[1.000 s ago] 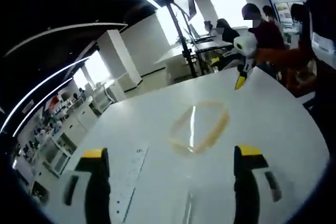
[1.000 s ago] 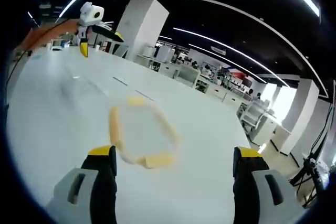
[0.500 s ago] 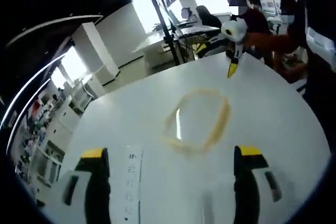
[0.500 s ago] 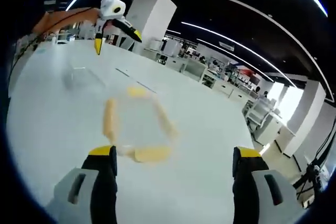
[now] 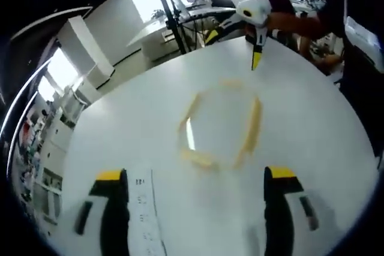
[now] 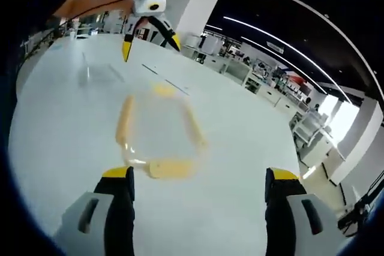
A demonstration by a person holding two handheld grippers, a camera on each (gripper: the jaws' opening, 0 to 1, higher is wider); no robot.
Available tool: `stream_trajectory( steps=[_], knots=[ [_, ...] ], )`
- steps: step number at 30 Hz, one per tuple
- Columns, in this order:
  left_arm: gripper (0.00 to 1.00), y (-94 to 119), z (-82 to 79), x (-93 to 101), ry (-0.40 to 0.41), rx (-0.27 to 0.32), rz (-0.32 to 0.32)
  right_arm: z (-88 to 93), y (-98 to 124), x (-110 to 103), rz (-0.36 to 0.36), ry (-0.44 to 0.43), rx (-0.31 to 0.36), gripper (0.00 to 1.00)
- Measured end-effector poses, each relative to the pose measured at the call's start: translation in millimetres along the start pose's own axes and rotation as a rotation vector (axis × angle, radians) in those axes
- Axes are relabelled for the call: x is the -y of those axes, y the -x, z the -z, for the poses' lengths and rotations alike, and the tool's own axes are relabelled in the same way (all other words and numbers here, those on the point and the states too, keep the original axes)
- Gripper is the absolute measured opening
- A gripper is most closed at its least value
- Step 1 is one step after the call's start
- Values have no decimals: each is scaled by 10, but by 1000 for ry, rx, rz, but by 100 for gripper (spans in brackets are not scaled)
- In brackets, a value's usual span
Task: Snap each plastic latch of the storage box into its locked position after aligning the lid with the box until every specified latch is closed and the lid sits flush.
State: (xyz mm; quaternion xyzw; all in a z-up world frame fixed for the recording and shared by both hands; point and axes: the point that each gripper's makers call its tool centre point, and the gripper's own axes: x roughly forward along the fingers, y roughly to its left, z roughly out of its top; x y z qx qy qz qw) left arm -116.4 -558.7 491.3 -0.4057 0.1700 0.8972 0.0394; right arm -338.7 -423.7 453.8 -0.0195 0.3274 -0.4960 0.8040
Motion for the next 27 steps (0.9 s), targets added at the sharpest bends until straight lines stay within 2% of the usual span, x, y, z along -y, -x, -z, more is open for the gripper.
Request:
stream_trajectory(
  steps=[8, 16, 27],
  knots=[
    [95, -236, 79, 29, -53, -90, 97, 75, -107, -2, -62, 6, -37, 92],
    [89, -431, 131, 19, -113, -165, 175, 84, -186, 1, -132, 7, -65, 88],
    [84, -582, 240, 0, -181, -285, 268, 204, -354, -90, -236, 8, -116, 81]
  ],
)
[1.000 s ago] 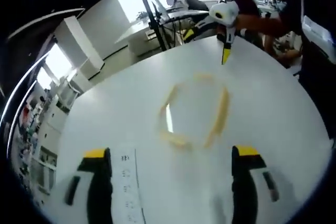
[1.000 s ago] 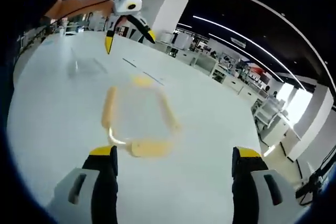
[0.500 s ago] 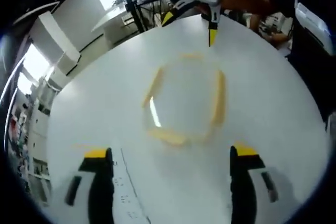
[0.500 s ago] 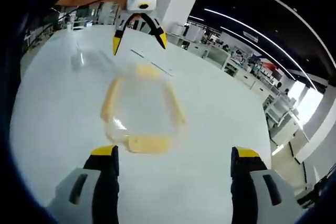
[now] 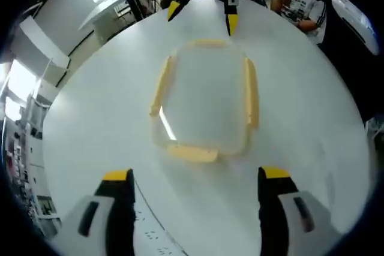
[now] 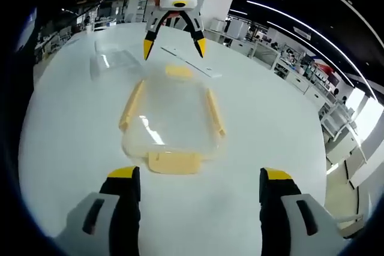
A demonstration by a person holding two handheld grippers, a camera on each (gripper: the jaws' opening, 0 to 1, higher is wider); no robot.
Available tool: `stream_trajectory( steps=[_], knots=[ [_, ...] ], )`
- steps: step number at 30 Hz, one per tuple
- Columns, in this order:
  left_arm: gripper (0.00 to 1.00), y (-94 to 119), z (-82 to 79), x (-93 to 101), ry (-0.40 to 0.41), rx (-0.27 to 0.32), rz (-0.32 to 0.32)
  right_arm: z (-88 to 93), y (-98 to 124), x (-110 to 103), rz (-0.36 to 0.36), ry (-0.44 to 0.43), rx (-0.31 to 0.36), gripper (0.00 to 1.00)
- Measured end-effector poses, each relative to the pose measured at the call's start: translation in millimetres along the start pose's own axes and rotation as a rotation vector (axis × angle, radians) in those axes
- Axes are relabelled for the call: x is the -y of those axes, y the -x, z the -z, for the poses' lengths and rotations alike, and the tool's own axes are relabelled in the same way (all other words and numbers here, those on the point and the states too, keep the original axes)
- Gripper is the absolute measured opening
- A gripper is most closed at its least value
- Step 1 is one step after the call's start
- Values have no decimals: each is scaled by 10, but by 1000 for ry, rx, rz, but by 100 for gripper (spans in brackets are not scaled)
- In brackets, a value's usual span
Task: Snap each plastic latch of the storage box into its locked position after aligning the lid with the box until every specified latch is closed and the lid sits flush.
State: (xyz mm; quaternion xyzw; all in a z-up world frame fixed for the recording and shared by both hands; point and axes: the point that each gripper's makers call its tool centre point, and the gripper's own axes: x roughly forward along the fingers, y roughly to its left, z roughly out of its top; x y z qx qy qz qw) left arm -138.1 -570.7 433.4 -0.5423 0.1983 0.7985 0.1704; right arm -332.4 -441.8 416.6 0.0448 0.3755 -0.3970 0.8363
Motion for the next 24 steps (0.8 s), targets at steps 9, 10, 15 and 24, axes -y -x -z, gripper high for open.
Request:
stream_trajectory(
  steps=[9, 10, 15, 24],
  knots=[
    [73, -88, -33, -12, -20, -52, 66, 11, -86, -88, -78, 9, -34, 76],
    [72, -107, -40, -10, -31, -57, 72, 13, -91, -97, -85, 5, -39, 74],
    [70, -169, -28, -15, -54, -91, 96, 5, -108, -142, -114, -10, -35, 70],
    [65, -255, -31, 13, -68, -119, 130, 39, -136, -197, -158, -11, -63, 64]
  ],
)
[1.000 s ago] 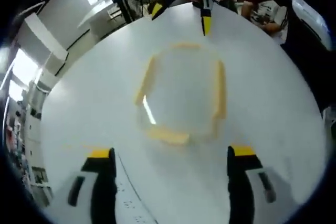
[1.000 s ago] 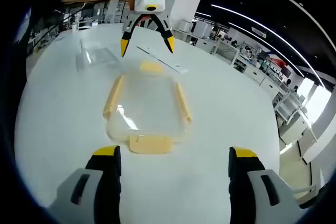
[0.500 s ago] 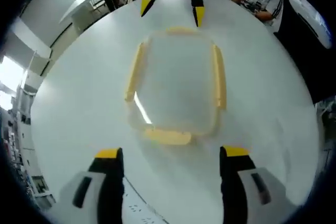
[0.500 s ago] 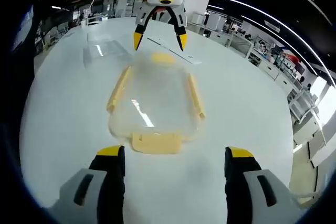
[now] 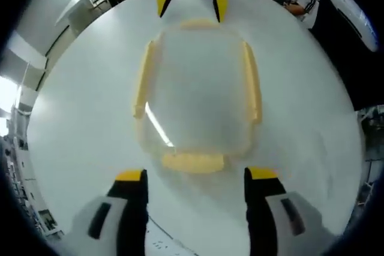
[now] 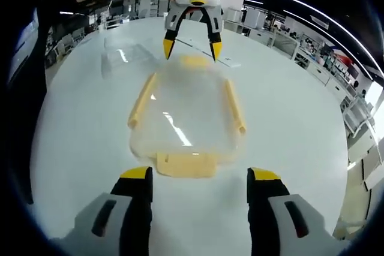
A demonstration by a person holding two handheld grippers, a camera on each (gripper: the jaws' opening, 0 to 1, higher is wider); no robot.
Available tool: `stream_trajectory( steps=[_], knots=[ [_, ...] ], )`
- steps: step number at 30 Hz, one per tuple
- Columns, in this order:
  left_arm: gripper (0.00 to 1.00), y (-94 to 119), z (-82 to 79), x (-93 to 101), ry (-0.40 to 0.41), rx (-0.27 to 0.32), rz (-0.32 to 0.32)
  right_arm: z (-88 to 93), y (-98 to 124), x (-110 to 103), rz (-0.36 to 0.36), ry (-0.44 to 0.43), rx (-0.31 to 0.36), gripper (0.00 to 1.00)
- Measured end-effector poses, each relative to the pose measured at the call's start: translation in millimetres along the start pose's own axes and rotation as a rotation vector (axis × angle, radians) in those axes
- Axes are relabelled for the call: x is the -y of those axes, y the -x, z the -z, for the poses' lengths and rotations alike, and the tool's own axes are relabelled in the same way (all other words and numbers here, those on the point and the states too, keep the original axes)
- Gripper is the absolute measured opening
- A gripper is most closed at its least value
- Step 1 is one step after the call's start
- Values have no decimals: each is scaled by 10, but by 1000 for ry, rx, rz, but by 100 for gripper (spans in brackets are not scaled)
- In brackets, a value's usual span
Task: Snap each plastic latch of the storage box into its locked position after aligning the lid with the box until every specified latch is closed and the lid sits flush.
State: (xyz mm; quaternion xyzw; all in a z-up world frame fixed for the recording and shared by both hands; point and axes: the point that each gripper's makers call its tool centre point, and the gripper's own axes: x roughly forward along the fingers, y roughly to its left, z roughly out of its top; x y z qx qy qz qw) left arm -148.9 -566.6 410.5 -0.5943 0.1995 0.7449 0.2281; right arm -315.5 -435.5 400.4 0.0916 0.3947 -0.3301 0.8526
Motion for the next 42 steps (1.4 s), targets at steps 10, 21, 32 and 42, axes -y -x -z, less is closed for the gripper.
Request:
stream_trajectory(
  steps=[10, 21, 32, 42],
  knots=[
    [58, -46, -47, 4, -13, -14, 26, -39, -32, 10, -31, -12, -19, 59],
    [52, -72, -55, 38, -6, -34, 49, -28, -59, -95, -77, -7, -65, 50],
    [50, -73, -95, 51, -3, -44, 57, -23, -84, -105, -84, -17, -97, 49],
    [49, -105, -122, 28, -13, -77, 65, -28, -92, -138, -98, -20, -124, 45]
  ],
)
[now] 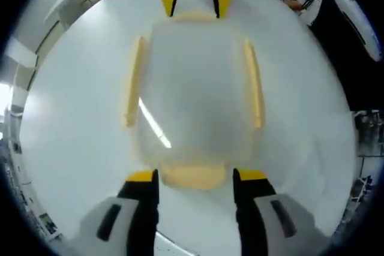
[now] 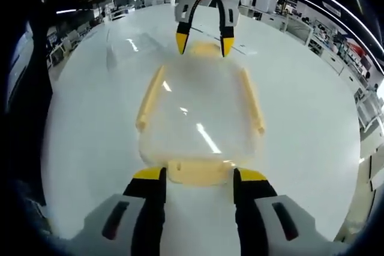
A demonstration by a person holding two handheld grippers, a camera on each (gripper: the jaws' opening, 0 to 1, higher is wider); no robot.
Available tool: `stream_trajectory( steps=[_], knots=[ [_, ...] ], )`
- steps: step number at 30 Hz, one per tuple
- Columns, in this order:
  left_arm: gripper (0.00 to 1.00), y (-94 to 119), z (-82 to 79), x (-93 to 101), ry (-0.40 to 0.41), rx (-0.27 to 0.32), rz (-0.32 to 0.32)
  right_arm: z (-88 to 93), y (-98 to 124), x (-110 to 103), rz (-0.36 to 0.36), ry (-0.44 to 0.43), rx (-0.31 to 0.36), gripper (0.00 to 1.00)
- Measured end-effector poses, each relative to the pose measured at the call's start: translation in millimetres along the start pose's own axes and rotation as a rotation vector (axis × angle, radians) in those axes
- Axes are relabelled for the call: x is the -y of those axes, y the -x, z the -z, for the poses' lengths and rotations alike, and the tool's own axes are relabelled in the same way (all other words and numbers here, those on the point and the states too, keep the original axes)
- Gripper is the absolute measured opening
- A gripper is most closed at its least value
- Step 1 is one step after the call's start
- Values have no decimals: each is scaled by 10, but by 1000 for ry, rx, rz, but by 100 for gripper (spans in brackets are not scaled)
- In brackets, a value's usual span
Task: Snap each plastic latch of the storage box into its locked position after aligning the lid with the box until every specified latch is closed and the lid sits flush.
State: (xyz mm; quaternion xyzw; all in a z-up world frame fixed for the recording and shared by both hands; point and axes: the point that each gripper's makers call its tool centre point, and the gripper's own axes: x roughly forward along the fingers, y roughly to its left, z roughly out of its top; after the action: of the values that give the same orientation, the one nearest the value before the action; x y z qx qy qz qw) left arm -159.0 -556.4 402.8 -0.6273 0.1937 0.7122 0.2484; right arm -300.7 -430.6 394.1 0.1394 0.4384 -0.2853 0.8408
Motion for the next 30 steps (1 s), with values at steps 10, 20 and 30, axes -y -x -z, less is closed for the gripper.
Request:
stream_trajectory(
  steps=[10, 20, 30],
  knots=[
    [44, 3, -3, -36, 10, -35, -10, -4, 0, -13, -13, -15, -5, 43],
    [41, 6, 1, -51, 23, -55, -11, 0, -2, -1, -11, -30, -12, 41],
    [40, 4, 4, -2, 15, -55, -13, -9, -7, 4, -5, -43, 8, 40]
  ],
)
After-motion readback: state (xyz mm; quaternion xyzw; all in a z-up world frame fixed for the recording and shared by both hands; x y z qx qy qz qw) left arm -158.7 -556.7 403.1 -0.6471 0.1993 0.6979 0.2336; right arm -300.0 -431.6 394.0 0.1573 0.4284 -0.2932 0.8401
